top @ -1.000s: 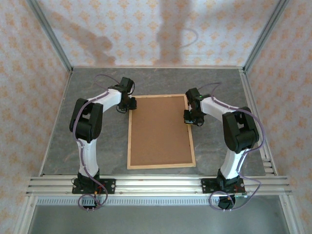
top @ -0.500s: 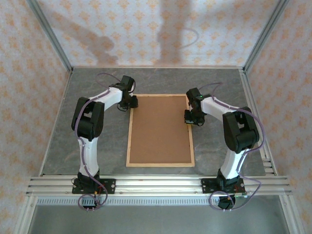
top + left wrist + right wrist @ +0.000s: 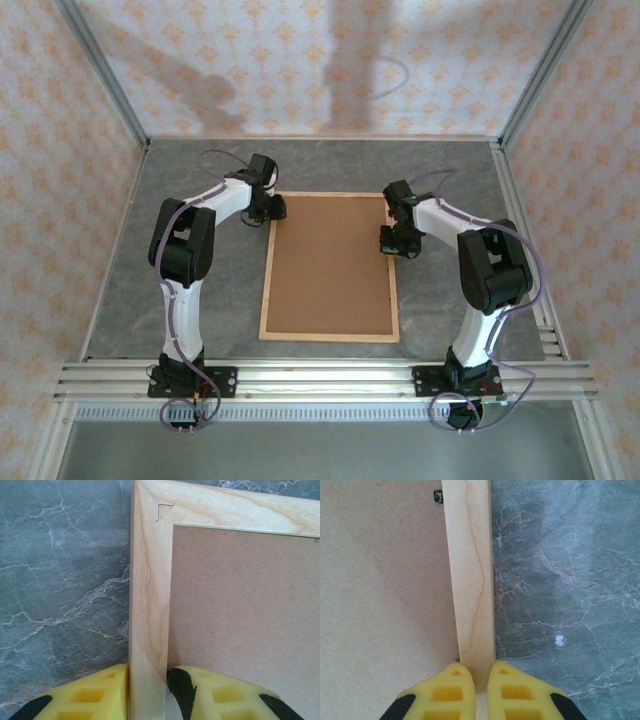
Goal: Put the photo into the frame
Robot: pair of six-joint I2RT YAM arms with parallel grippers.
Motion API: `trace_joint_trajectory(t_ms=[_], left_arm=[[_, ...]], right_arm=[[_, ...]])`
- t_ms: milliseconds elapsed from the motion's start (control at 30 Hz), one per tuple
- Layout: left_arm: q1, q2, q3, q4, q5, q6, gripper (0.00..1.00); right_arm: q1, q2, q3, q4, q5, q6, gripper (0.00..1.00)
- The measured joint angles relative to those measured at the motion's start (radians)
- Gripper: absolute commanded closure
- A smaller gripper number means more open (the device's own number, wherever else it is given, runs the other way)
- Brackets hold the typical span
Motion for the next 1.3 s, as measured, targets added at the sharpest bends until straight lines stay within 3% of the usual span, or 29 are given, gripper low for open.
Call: trace_joint_trajectory(t_ms=[500,1000,1167,1300], left_arm=[[0.020,-0.003,-0.016,0.023,0.061,-0.004,0.65],[0.040,-0.051,-0.083,0.104,0.113,-0.103,0.41],[0.060,-0.076,-0.094,0.104,0.117,-0.110,0.41],[0.084,-0.090,-0.098,0.103,0.112,-0.110,0.49]], right_arm=[[0.000,0.000,0.000,-0.001,0.000,0.000,0.91],[0.000,-0.001,0.000,-0.001,0.003,0.000,0.92],[0.000,0.000,0.000,-0.001,0.003,0.000,0.92],[0.000,0.000,0.000,-0.001,0.003,0.000,0.92]])
